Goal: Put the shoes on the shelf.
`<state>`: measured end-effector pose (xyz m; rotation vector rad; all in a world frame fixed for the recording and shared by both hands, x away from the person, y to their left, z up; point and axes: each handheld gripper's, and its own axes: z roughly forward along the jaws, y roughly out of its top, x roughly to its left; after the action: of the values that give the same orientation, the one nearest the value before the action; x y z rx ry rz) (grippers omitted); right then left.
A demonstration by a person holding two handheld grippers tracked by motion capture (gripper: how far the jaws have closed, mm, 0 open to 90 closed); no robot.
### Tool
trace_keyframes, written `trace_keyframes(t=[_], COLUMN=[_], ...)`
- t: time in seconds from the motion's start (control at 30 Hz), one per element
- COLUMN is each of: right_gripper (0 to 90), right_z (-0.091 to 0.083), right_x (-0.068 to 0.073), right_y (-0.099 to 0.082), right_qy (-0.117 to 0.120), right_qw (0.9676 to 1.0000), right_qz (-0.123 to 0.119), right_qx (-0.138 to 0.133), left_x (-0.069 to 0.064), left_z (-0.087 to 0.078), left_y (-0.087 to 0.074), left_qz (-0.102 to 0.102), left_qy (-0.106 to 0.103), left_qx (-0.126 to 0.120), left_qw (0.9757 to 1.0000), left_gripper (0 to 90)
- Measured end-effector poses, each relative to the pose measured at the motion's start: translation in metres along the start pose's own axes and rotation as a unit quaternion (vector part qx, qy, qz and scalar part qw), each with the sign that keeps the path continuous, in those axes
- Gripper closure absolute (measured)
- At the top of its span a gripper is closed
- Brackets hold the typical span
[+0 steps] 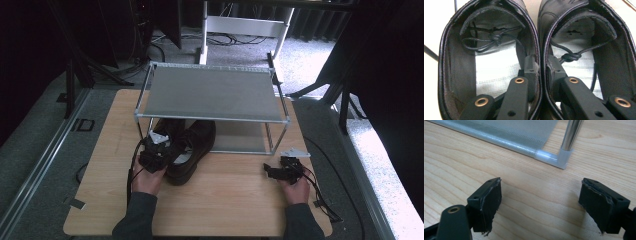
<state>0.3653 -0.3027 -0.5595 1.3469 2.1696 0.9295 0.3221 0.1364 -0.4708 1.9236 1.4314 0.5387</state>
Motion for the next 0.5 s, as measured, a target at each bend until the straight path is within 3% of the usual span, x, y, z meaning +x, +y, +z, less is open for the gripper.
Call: trace_keyframes(t=[0.5], right_gripper=[17.7], right_z=[0.0], right_x=[0.0], right_y=[0.0], right_qy=[0.0], right_qw=[1.0], right_qz=[0.0], right_qx=[0.0], left_x=[0.002], left_z=[0.011], left_y=[0.007], left_qz=[-0.018], left_qy=[0.013], left_qx=[-0.008], left_qw=[0.9997], left_gripper=[81.2])
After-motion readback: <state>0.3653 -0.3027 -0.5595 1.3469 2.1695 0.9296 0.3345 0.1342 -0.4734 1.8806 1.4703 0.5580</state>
